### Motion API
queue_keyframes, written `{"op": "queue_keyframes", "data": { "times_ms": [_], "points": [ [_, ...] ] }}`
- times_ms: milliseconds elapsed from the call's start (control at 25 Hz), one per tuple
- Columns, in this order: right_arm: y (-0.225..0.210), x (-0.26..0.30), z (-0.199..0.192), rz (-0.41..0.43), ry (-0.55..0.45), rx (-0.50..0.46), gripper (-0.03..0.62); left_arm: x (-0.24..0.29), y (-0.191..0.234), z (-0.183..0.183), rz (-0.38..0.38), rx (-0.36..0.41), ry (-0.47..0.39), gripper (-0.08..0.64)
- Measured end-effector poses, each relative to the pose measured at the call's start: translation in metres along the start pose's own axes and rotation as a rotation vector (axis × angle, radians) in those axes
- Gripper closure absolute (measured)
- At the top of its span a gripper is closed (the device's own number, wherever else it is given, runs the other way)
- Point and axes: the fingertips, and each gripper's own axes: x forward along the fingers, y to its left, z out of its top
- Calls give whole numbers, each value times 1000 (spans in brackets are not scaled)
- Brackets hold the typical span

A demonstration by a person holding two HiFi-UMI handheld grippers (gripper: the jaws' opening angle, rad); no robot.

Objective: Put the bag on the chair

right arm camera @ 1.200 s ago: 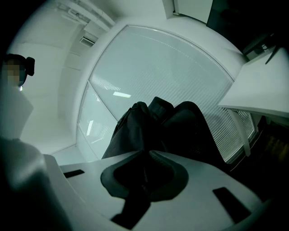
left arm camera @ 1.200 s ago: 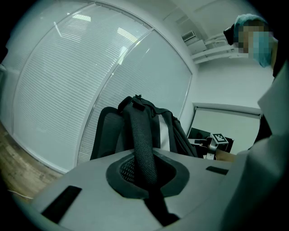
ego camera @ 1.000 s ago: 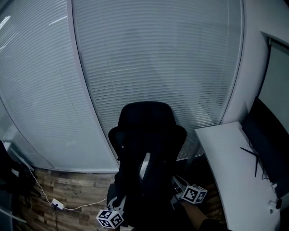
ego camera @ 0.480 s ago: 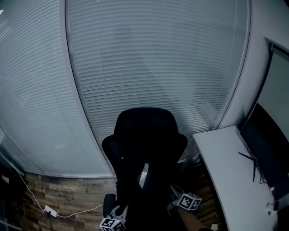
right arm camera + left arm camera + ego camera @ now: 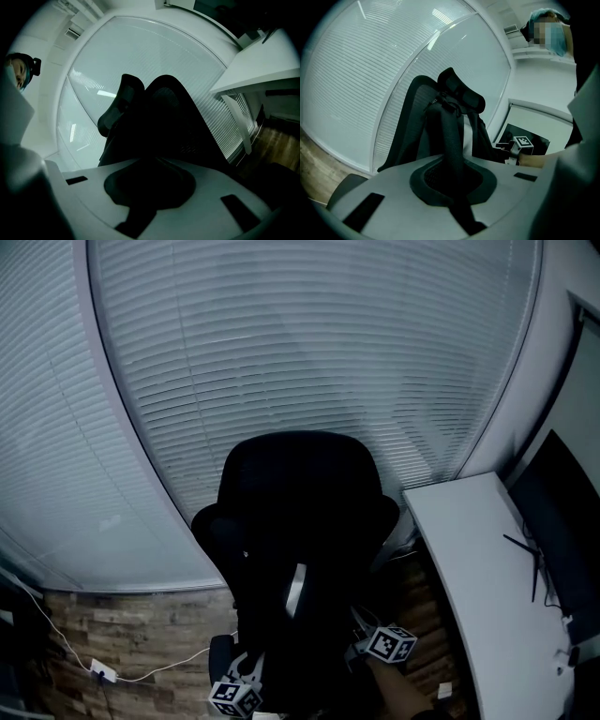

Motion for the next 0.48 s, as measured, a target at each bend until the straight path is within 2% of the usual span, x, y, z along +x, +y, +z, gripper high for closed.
{"op": "queue_keyframes", "data": {
  "times_ms": [320, 480],
  "points": [
    [-32, 24, -15, -46, 13, 21, 535, 29, 30, -21, 52, -32, 37, 537],
    [-49, 30, -26, -74, 40, 8, 535, 39, 51, -39, 107, -56, 81, 537]
  ]
}}
